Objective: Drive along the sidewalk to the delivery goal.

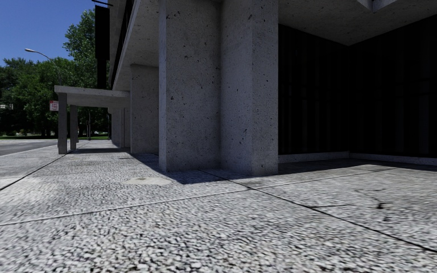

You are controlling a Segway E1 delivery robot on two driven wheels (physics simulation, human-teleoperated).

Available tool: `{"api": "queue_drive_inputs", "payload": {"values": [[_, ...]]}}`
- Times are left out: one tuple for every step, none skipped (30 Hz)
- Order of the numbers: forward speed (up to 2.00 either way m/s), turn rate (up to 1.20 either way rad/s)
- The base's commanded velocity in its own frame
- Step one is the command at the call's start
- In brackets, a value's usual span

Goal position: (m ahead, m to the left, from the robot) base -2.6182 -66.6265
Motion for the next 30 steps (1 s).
{"api": "queue_drive_inputs", "payload": {"values": [[0.00,0.00],[0.00,0.00],[0.00,0.00],[0.00,0.00],[0.00,0.00],[0.00,0.00],[0.00,0.00],[0.00,0.00],[0.00,0.00],[0.00,0.00],[0.00,0.00],[0.00,0.00],[0.00,0.00],[0.00,0.00],[0.00,0.00],[0.00,0.00],[0.00,0.00],[0.00,0.00],[0.00,0.00],[0.00,0.00],[0.00,0.00],[0.00,0.00],[0.00,0.00],[0.00,0.00],[0.00,0.00],[0.00,0.00],[0.00,0.00],[0.00,0.00],[0.00,0.00],[0.00,0.00]]}}
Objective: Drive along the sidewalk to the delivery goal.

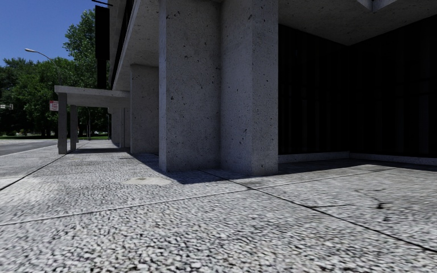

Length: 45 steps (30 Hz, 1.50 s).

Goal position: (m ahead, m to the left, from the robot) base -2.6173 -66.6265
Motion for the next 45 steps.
{"api": "queue_drive_inputs", "payload": {"values": [[0.01,0.00],[0.07,0.00],[0.11,0.00],[0.13,0.00],[0.13,0.00],[0.13,0.00],[0.21,-0.03],[0.36,-0.11],[0.48,-0.15],[0.48,-0.15],[0.58,-0.17],[0.60,-0.24],[0.61,-0.32],[0.61,-0.36],[0.61,-0.36],[0.61,-0.36],[0.62,-0.37],[0.62,-0.37],[0.63,-0.39],[0.63,-0.39],[0.63,-0.43],[0.63,-0.54],[0.63,-0.58],[0.63,-0.58],[0.63,-0.59],[0.64,-0.59],[0.64,-0.60],[0.65,-0.61],[0.65,-0.61],[0.65,-0.62],[0.66,-0.64],[0.67,-0.65],[0.67,-0.65],[0.67,-0.65],[0.67,-0.65],[0.67,-0.66],[0.67,-0.66],[0.67,-0.66],[0.67,-0.66],[0.67,-0.66],[0.67,-0.66],[0.67,-0.66],[0.67,-0.66],[0.67,-0.66],[0.67,-0.66]]}}
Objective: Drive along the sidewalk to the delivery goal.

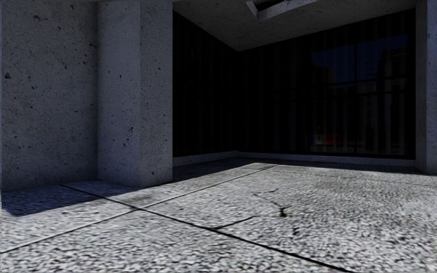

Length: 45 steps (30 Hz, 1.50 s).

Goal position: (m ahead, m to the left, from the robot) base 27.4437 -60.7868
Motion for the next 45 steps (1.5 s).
{"api": "queue_drive_inputs", "payload": {"values": [[0.67,-0.66],[0.67,-0.63],[0.67,-0.61],[0.67,-0.61],[0.67,-0.60],[0.67,-0.59],[0.67,-0.08],[0.67,0.00],[0.67,0.00],[0.67,0.00],[0.67,0.00],[0.67,0.00],[0.67,0.00],[0.68,0.00],[0.68,0.00],[0.68,0.00],[0.68,0.00],[0.73,0.00],[0.73,0.00],[0.78,0.00],[0.83,0.00],[0.89,0.00],[0.89,0.00],[0.92,-0.15],[0.93,-0.25],[0.94,-0.37],[0.94,-0.43],[0.94,-0.43],[0.95,-0.44],[1.01,-0.44],[1.09,-0.44],[1.12,-0.44],[1.14,-0.44],[1.14,-0.44],[1.14,-0.44],[1.14,-0.44],[1.15,-0.44],[1.15,-0.44],[1.15,-0.44],[1.15,-0.51],[1.15,-0.56],[1.16,-0.57],[1.16,-0.58],[1.16,-0.58],[1.16,-0.62]]}}
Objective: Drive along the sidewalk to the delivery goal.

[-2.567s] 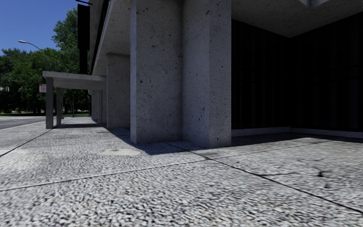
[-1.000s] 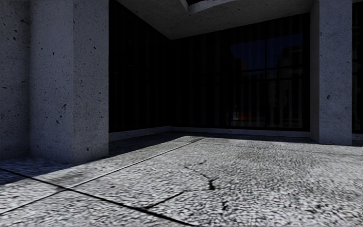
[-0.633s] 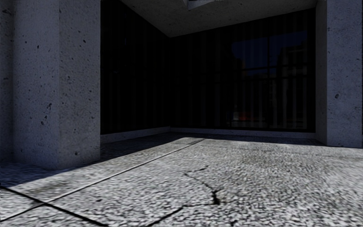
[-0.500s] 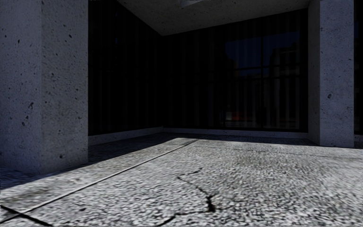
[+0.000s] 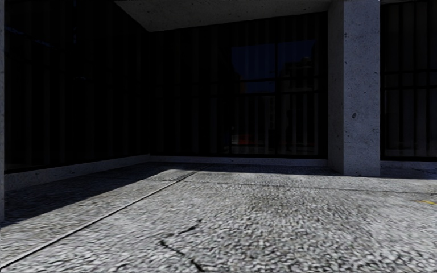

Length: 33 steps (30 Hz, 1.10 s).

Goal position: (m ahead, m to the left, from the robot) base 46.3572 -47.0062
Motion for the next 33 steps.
{"api": "queue_drive_inputs", "payload": {"values": [[1.16,-0.65],[1.16,-0.67],[1.16,-0.67],[1.16,-0.68],[1.16,-0.68],[1.16,-0.68],[1.16,-0.68],[1.16,-0.68],[1.16,-0.68],[1.17,-0.68],[1.17,-0.68],[1.18,-0.68],[1.19,-0.68],[1.20,-0.68],[1.20,-0.69],[1.20,-0.72],[1.20,-0.72],[1.20,-0.74],[1.20,-0.74],[1.20,-0.75],[1.20,-0.75],[1.20,-0.76],[1.20,-0.77],[1.20,-0.77],[1.20,-0.79],[1.20,-0.80],[1.20,-0.80],[1.20,-0.80],[1.20,-0.80],[1.20,-0.80],[1.20,-0.80],[1.20,-0.80],[1.20,-0.80]]}}
